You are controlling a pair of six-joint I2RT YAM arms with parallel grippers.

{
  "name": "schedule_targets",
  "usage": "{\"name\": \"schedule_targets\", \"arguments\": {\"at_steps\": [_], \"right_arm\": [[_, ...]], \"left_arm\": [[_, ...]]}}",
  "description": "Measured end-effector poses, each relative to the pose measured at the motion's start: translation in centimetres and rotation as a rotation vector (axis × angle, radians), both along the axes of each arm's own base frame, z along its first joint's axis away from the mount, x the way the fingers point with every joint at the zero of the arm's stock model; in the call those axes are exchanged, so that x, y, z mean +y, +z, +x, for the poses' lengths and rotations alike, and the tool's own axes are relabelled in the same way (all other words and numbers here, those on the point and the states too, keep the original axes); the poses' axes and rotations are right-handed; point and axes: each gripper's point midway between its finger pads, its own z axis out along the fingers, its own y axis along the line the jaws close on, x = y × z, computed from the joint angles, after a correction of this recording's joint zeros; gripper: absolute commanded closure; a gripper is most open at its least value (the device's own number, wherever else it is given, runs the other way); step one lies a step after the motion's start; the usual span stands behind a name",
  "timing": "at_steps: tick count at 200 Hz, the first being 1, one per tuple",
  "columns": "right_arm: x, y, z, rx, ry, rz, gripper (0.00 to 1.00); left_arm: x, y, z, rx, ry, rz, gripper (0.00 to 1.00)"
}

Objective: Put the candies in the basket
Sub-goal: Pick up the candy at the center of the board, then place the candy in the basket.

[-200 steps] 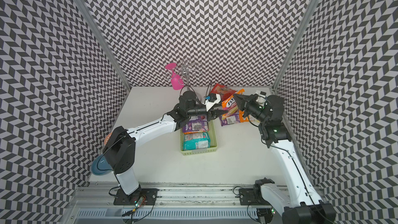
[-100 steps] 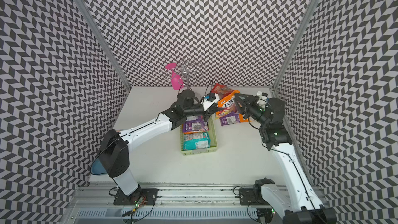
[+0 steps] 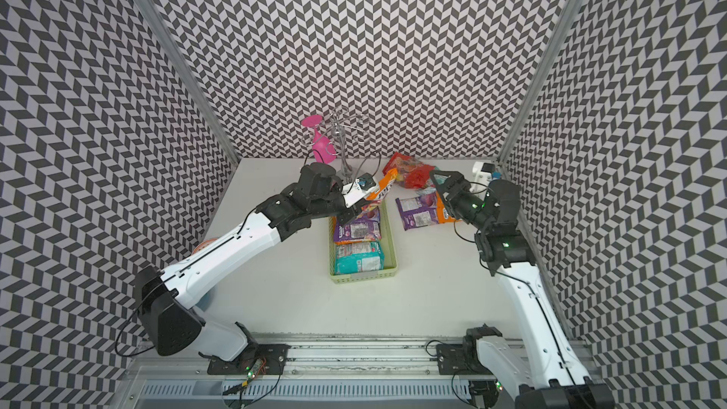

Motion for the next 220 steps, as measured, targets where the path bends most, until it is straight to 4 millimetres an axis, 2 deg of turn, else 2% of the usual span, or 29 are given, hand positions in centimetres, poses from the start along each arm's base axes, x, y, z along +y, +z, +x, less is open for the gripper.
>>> {"name": "schedule_targets", "arguments": {"at_steps": [41, 74, 96, 111, 141, 191, 220], "right_arm": [[-1.7, -1.2, 0.6, -0.095, -0.050, -0.301, 0.10], [-3.3, -2.5, 0.3, -0.137, -0.094, -0.489, 0.09], [-4.0, -4.4, -0.3, -0.140, -0.111, -0.585, 0.09], [-4.3, -6.1, -0.6, -0.123, -0.120, -0.642, 0.01], [-4.8, -8.8, -1.7, -0.102, -0.135, -0.727, 0.01], [-5.4, -8.0, -2.2, -0.150, -0.188, -0.776, 0.01], [-5.5, -8.0, -2.6, -0.166, -0.218, -0.792, 0.01]], "left_arm": [[1.5, -3.2, -0.4, 0.045, 0.076, 0.142, 1.00], [0.5, -6.4, -2.2, 0.015, 0.076, 0.319, 1.00], [0.3, -9.1, -3.6, 0.019, 0.057, 0.421, 1.00], [1.2, -10.6, -4.3, 0.035, 0.059, 0.484, 1.00], [2.6, -11.2, -4.4, 0.042, 0.085, 0.550, 1.00], [2.4, -13.5, -6.2, 0.031, 0.051, 0.675, 1.00], [4.1, -15.6, -5.9, -0.007, 0.076, 0.789, 1.00]]}}
